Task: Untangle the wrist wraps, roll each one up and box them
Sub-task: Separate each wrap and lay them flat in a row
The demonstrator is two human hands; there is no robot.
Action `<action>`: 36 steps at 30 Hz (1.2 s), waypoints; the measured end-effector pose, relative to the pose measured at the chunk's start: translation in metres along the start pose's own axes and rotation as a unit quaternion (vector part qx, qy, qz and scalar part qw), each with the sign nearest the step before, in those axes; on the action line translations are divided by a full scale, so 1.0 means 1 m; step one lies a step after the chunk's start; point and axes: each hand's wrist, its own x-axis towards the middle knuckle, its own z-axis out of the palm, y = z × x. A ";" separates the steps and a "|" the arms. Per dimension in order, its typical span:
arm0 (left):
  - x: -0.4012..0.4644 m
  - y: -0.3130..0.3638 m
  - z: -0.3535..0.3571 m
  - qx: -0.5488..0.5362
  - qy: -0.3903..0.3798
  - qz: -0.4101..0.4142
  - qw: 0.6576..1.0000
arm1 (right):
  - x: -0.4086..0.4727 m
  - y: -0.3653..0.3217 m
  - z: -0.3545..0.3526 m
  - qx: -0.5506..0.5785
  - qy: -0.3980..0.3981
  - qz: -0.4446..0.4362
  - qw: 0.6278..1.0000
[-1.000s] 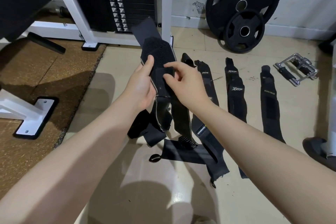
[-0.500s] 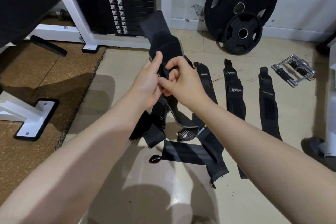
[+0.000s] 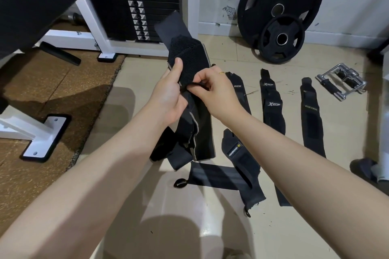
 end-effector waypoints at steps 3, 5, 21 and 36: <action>0.007 0.008 -0.010 -0.015 0.012 -0.002 1.000 | -0.004 0.005 -0.014 0.080 -0.045 0.008 0.996; 0.011 0.015 -0.017 -0.014 0.033 0.001 0.999 | -0.008 0.009 -0.024 0.158 -0.086 0.052 0.982; 0.000 0.006 -0.006 0.034 -0.048 -0.023 0.998 | -0.008 0.002 -0.009 0.139 0.010 0.149 0.979; 0.001 0.009 -0.010 -0.027 -0.042 -0.012 0.999 | -0.017 -0.004 -0.010 0.301 -0.022 0.144 0.942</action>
